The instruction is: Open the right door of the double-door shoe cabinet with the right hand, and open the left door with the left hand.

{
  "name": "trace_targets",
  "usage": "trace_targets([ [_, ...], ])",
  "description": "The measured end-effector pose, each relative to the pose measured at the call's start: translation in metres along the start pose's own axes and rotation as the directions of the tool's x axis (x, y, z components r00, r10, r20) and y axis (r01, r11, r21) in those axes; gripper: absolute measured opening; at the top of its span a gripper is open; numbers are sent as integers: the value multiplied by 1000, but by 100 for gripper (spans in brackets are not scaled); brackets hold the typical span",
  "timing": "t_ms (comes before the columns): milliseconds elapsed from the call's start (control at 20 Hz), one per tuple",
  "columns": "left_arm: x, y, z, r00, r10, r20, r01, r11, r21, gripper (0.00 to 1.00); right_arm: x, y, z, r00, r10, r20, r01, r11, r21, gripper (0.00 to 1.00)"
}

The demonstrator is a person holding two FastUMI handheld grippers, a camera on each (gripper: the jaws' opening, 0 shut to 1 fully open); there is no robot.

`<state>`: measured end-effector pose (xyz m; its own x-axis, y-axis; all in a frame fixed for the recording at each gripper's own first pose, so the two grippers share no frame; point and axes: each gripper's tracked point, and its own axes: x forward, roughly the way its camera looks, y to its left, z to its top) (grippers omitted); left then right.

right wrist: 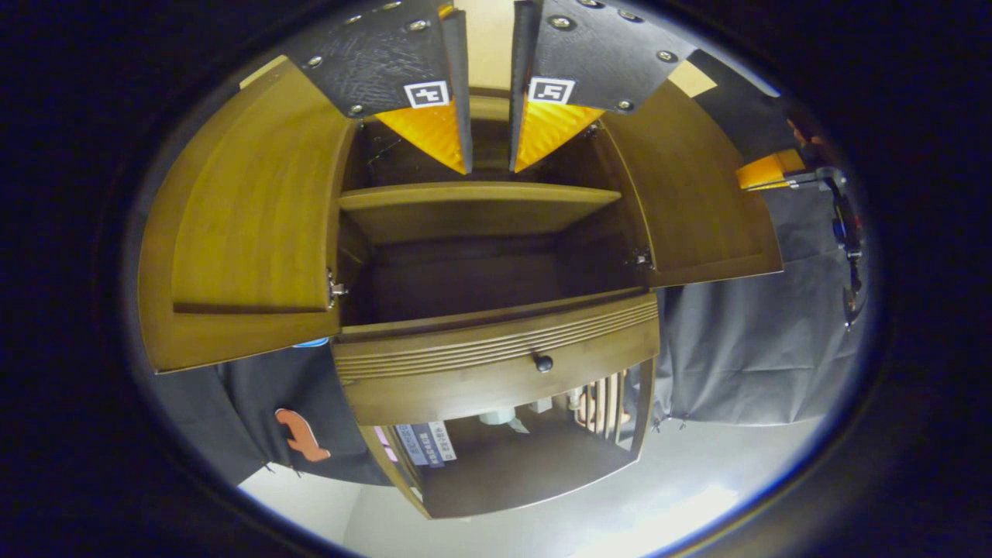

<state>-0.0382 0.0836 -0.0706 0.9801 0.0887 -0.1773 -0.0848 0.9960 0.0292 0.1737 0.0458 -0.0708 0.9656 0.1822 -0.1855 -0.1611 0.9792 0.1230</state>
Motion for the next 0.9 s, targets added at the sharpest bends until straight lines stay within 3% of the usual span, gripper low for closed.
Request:
trace_targets([
  [250,27,-58,13,992,-122,42,121,992,25,16,-14,-10,19,998,-51,45,50,999,6,23],
  [550,31,-140,66,952,-283,120,287,958,-17,16,-33,-2,61,987,-87,134,91,995,-30,23],
  [750,31,-165,105,934,-304,188,314,949,-26,16,-47,2,102,970,-118,212,131,990,-49,23],
  [800,30,-168,112,934,-298,199,309,951,-29,16,-49,3,112,965,-128,229,144,988,-54,29],
  [900,27,-174,126,932,-292,216,305,952,-28,16,-55,5,133,954,-138,268,157,986,-53,23],
])
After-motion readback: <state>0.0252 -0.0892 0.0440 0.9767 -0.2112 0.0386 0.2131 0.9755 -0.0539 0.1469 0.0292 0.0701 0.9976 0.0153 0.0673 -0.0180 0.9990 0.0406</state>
